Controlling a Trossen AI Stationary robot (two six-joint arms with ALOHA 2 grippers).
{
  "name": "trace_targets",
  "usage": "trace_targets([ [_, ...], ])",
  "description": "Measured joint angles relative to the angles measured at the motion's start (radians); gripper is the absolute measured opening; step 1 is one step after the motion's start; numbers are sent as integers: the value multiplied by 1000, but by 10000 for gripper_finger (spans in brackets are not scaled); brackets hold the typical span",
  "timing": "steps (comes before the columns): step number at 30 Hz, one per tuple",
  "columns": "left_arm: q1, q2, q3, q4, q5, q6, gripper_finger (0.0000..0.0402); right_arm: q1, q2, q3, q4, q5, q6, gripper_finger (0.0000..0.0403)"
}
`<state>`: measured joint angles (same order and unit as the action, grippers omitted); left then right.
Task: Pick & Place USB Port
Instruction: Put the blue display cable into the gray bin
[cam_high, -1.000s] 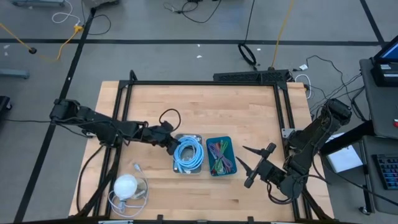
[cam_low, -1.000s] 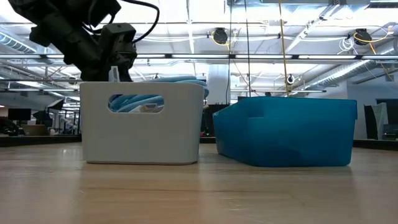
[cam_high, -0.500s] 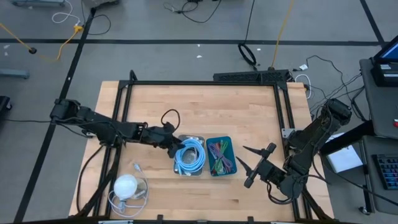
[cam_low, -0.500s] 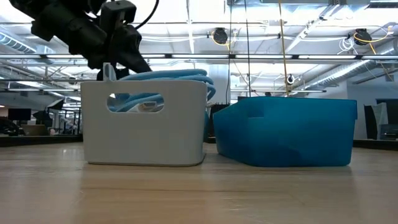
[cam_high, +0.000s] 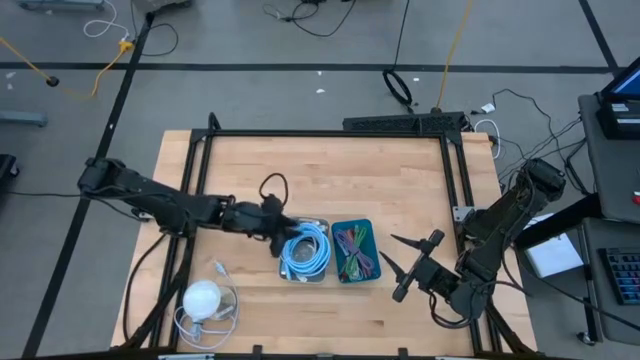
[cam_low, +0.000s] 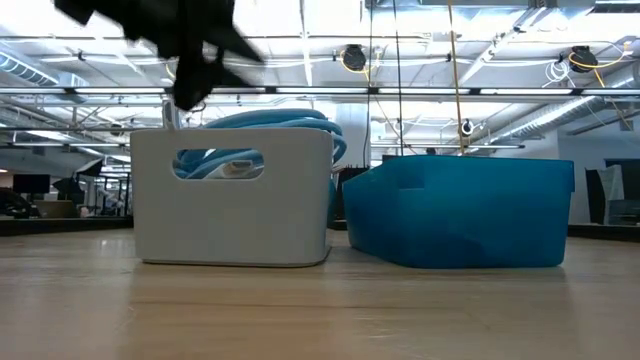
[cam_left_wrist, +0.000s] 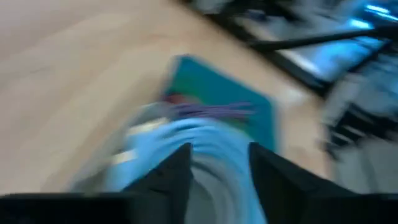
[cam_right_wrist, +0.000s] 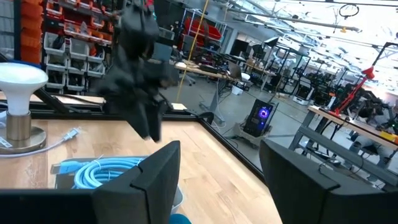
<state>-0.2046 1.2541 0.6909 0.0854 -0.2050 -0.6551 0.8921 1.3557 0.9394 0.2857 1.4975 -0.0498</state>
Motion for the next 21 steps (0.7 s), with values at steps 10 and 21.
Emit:
trace_targets([
  [10,-53,156,139,34,204,110,3,0,0,0,-6,22,4,212],
  [21,27,409,140,318,412,123,1,0,0,-2,-7,20,13,212],
])
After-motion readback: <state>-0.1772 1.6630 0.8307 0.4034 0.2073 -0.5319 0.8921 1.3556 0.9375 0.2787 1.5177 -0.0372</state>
